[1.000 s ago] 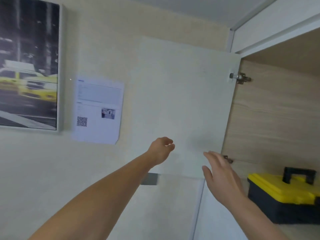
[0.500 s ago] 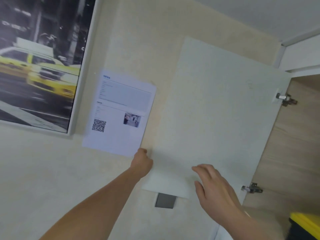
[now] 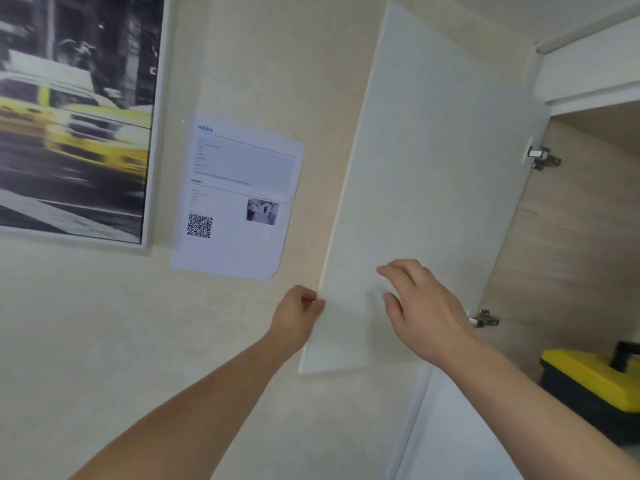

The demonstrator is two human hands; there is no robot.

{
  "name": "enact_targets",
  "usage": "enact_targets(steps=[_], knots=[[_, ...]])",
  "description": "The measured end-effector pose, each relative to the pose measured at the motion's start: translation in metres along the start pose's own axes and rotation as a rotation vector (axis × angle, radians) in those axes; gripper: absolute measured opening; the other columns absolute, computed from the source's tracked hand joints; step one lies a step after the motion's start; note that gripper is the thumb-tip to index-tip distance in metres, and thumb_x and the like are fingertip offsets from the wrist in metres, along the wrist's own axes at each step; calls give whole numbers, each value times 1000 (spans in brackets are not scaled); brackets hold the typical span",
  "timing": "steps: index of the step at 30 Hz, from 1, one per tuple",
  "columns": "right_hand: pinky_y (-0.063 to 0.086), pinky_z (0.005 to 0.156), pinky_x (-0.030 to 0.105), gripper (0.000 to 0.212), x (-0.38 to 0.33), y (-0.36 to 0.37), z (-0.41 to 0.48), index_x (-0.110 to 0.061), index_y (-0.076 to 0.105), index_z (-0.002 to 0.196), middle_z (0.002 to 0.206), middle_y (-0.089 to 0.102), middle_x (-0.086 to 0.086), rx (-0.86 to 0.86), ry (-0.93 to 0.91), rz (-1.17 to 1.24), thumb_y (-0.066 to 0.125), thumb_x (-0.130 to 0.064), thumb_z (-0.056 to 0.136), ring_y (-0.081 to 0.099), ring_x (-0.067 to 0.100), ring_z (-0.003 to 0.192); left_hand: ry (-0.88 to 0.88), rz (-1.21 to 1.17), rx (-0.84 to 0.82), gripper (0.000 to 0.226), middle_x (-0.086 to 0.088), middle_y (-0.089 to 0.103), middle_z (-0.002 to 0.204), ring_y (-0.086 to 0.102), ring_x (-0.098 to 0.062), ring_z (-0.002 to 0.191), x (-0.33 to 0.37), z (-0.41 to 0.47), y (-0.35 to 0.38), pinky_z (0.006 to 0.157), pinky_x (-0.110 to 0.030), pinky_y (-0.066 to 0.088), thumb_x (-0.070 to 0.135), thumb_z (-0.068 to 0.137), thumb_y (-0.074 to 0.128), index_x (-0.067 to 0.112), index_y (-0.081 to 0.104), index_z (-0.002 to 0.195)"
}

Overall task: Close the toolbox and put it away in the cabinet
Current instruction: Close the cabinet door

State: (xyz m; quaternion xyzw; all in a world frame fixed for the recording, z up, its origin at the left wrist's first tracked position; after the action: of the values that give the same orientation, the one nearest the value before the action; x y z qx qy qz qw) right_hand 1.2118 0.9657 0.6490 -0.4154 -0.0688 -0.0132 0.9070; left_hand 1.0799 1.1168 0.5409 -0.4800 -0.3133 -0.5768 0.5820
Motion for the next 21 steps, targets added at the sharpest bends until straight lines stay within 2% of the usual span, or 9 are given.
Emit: enact_targets(steps=[3, 5, 7, 9, 12, 15, 17, 19, 21], knots=[[48, 97, 44, 43, -19, -33, -19, -13, 51, 134, 142, 50, 9, 22, -149, -51, 52, -15, 91, 48, 31, 126, 107, -21, 27, 21, -13, 65, 89, 61, -25, 79, 16, -57, 16, 78, -39, 50, 24, 86, 63, 6, 57, 95], [41, 106, 47, 46, -28, -56, -37, -11, 51, 135, 145, 49, 13, 27, -274, -120, 55, -13, 89, 45, 32, 132, 154, -43, 4, 21, -5, 62, 79, 59, -18, 73, 30, -95, 35, 71, -33, 49, 26, 85, 64, 9, 56, 94], [36, 109, 50, 49, -28, -75, -57, -12, 50, 136, 148, 46, 12, -3, -362, -246, 57, -14, 88, 40, 31, 137, 187, -46, -43, 20, 4, 56, 68, 52, -4, 60, 47, -132, 57, 60, -21, 43, 30, 84, 65, 15, 55, 92], [33, 112, 51, 50, -16, -93, -78, -13, 48, 138, 150, 43, 10, -53, -390, -392, 57, -20, 89, 36, 29, 140, 213, -71, -97, 18, 8, 54, 66, 49, -1, 57, 67, -165, 84, 58, -17, 42, 33, 81, 67, 20, 56, 89], [31, 112, 53, 48, 21, -119, -114, -10, 52, 135, 147, 47, 13, -146, -368, -581, 56, -27, 90, 39, 29, 138, 260, -137, -143, 12, 8, 64, 86, 58, -5, 77, 94, -209, 131, 73, -22, 49, 31, 83, 65, 25, 59, 92], [26, 115, 53, 46, 71, -142, -159, -8, 52, 134, 147, 45, 14, -236, -315, -686, 49, -30, 94, 34, 30, 140, 268, -152, -226, 29, 11, 64, 116, 59, -5, 106, 108, -253, 184, 96, -23, 46, 31, 93, 50, 25, 59, 120], [20, 117, 52, 48, 100, -155, -186, -9, 48, 138, 151, 39, 13, -287, -272, -706, 48, -29, 95, 28, 30, 143, 251, -141, -373, 47, 19, 45, 143, 43, 0, 130, 114, -281, 223, 111, -18, 30, 33, 96, 43, 28, 40, 143], [11, 118, 50, 51, 124, -163, -207, -10, 38, 143, 156, 27, 11, -349, -233, -729, 45, -27, 95, 17, 28, 146, 230, -115, -523, 61, 28, 22, 150, 26, 3, 138, 120, -301, 257, 110, -15, 16, 30, 97, 42, 34, 14, 151], [0, 119, 48, 54, 144, -169, -219, -11, 28, 147, 159, 15, 9, -401, -189, -749, 40, -26, 96, 6, 27, 148, 219, -76, -618, 70, 25, 18, 153, 29, 0, 137, 125, -309, 281, 106, -14, 17, 21, 97, 43, 37, 1, 151]])
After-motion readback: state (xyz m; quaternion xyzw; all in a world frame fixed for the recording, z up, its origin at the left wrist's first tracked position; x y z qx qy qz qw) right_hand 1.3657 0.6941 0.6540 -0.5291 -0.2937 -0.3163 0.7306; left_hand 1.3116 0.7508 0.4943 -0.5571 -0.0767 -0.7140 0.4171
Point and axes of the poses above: each hand's wrist, its own z-axis towards the middle knuckle, its own y-axis out of the palm, x = y × z, the point moved 6 cm from there along z, towards the middle knuckle
